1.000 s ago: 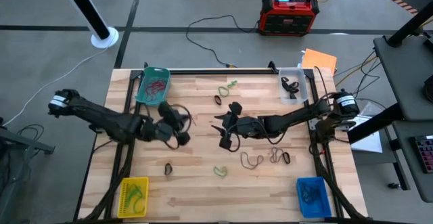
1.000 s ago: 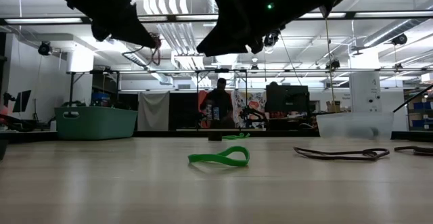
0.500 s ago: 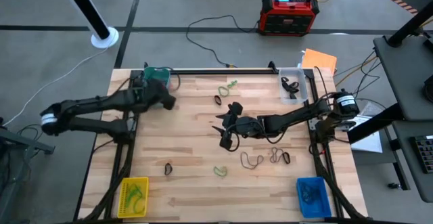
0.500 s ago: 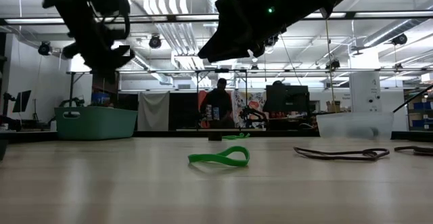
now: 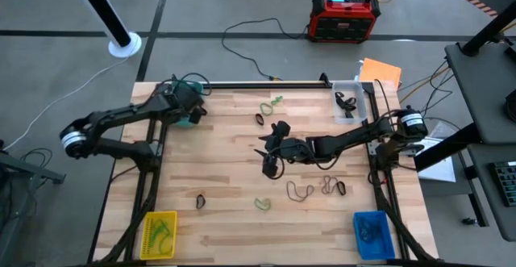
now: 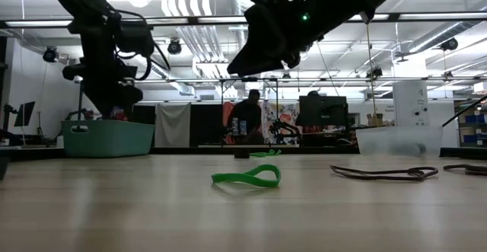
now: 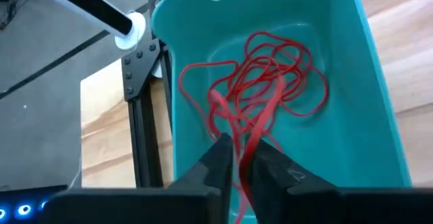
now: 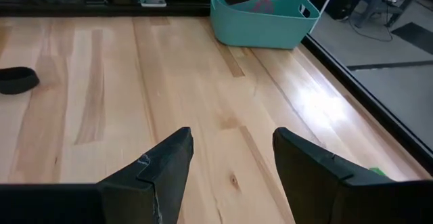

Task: Sort rubber bands into baskets
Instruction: Put the red rubber band into the green bin, then put the black rubber band into the transparent bin

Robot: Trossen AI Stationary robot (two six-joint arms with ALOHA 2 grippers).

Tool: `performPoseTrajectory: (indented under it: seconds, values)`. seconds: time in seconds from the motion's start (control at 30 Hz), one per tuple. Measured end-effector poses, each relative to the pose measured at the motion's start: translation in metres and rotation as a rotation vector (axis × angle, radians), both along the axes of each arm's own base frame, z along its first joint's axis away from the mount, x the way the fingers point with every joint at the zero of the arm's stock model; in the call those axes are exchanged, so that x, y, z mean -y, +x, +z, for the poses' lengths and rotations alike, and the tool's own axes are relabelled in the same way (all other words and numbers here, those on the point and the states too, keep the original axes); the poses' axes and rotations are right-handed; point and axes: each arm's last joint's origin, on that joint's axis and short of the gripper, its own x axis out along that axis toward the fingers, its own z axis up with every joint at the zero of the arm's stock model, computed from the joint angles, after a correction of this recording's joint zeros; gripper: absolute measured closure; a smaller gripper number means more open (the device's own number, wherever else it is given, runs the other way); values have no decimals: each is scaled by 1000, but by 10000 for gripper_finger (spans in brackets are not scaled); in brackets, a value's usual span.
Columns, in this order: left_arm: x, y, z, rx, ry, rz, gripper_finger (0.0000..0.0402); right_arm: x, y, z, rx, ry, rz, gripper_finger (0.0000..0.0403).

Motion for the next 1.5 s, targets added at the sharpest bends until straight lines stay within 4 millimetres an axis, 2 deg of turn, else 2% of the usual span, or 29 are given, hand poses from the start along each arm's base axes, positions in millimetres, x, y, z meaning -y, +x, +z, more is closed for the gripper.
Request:
performPoseTrajectory:
  seconds: [0.3,0.47,0.63,0.9,1.0,1.1,1.2,1.3,1.5]
  values:
    - [0,4,-4,-56,-19,-51,277,4,-1,-3,-21,11,-17,202]
    - [16,7,5,-24,6,-129,257,5,-3,-7,-50,16,-23,202]
    - [50,18,19,110,56,-263,256,9,-6,-12,-102,42,-53,202]
    - [134,43,29,349,64,-666,256,22,-10,-18,-138,119,-139,202]
    - [164,47,29,387,96,-800,256,29,-11,-19,-130,154,-181,202]
    - [185,44,31,386,144,-882,256,42,-12,-18,-93,219,-258,202]
    - [196,40,32,380,207,-920,256,60,-11,-15,-58,289,-305,202]
    - [198,37,33,335,260,-957,256,77,-8,-9,-31,340,-308,202]
    - [196,35,31,228,361,-979,256,101,17,-7,-83,365,-311,202]
